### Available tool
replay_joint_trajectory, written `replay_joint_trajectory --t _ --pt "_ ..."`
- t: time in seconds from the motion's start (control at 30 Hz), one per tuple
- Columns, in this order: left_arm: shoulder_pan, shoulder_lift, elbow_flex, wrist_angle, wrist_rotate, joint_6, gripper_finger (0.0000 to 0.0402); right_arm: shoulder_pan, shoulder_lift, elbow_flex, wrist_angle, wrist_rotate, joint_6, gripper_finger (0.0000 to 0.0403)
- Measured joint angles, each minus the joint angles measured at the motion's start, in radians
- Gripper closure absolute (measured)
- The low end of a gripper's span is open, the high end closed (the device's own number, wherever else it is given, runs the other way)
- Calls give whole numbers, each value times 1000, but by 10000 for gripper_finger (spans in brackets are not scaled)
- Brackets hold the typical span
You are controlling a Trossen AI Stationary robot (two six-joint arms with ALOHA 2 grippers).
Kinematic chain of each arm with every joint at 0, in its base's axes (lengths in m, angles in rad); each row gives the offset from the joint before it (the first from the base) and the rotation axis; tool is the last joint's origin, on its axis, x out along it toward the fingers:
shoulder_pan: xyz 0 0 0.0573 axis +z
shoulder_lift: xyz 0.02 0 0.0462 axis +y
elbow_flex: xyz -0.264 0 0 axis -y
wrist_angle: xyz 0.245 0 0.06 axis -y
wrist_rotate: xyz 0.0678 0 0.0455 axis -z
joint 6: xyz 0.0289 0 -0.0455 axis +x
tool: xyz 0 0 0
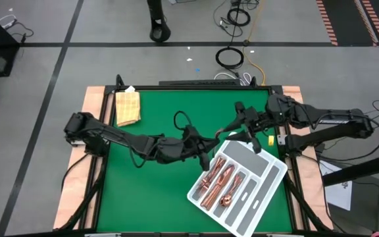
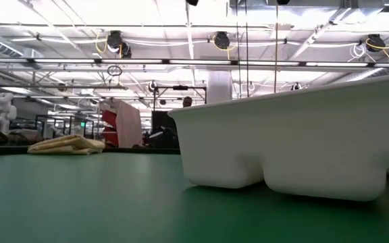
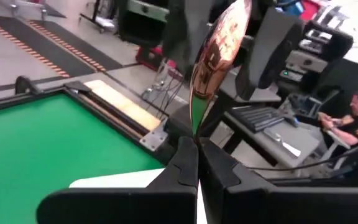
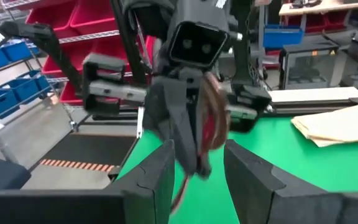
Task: Sort silverware
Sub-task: Put the bronze spoon into the silverware tray
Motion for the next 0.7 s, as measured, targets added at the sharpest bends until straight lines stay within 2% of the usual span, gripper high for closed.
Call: replay_joint_trajectory --t 0.2,0.53,0.6,0.7 --pt "-2 14 -1 111 21 105 401 -1 37 0 51 1 0 275" --pt "13 62 0 167 38 109 402 -1 67 0 157 2 0 281" --pt "16 78 0 195 33 109 402 -1 68 0 141 3 -8 306" --pt "20 89 0 226 31 111 402 -1 67 1 118 -1 -35 378"
